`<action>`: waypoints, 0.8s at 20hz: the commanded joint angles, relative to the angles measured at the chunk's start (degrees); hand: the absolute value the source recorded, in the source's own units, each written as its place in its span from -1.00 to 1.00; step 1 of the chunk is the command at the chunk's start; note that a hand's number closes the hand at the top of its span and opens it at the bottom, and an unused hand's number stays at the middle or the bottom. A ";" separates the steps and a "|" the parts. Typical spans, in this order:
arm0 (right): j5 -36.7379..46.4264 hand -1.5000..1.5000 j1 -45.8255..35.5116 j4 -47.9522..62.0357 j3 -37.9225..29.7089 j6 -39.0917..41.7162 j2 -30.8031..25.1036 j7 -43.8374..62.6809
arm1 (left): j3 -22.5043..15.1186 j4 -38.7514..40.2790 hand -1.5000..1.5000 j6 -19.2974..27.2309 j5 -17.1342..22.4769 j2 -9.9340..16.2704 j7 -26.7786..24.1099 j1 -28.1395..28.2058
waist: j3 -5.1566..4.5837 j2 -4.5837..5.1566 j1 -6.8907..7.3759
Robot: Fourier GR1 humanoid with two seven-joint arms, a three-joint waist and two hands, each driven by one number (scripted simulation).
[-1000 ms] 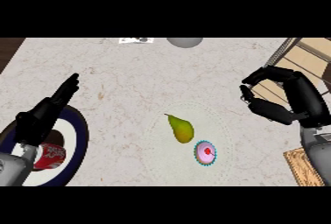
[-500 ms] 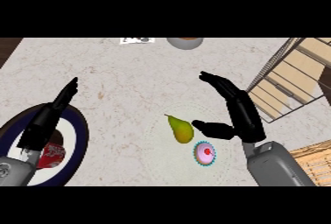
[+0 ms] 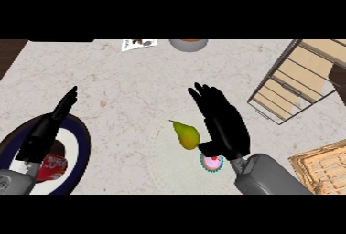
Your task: Pick the pear from the placemat and place it in the tiered shelf
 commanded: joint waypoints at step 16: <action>7.88 -1.00 -11.20 6.58 11.04 30.59 16.35 44.45 | 2.19 3.99 0.00 -3.35 -1.98 -3.14 -0.17 -2.83 | 1.48 1.32 1.06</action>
